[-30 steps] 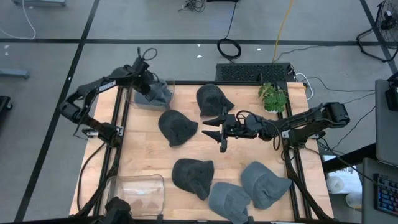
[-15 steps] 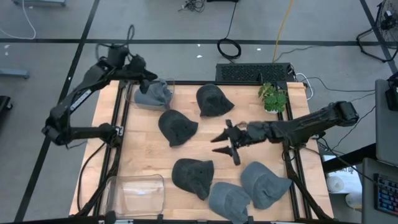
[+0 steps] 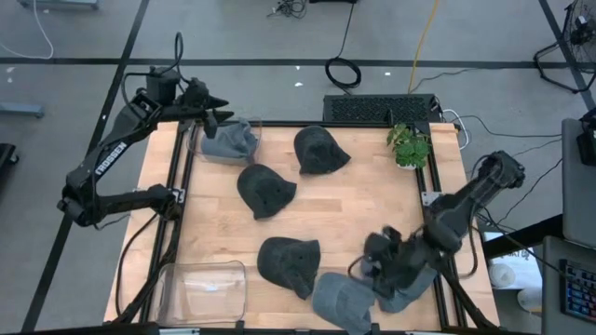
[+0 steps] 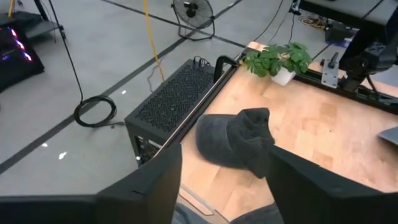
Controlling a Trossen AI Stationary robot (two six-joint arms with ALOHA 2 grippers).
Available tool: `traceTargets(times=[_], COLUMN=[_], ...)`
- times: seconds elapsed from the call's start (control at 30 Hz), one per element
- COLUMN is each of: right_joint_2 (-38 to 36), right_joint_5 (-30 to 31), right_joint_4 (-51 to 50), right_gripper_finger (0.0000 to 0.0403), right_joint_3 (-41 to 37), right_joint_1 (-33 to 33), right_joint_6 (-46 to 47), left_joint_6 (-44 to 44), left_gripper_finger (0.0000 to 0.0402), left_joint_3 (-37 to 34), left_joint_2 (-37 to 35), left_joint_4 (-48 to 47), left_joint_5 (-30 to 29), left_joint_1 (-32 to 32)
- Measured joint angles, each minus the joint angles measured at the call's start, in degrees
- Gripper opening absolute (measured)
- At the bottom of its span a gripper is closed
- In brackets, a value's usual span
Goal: Pick & Place hat
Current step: Put the right gray cap into the top transparent bin
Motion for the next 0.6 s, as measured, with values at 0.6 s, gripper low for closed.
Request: traceTargets(times=[0.6], right_joint_2=[11.0], right_joint_5=[-10.4], right_joint_4=[-9.0], right_gripper_finger=[0.0134], right_joint_3=[-3.8], right_joint_1=[13.0], right_joint_6=[31.2], left_joint_6=[-1.9], left_gripper_finger=[0.0289], left_joint_3=[0.0], left_joint_2=[0.0], left_joint_4=[0.0], left_joint_5=[-0.1], left_joint_1=[0.0])
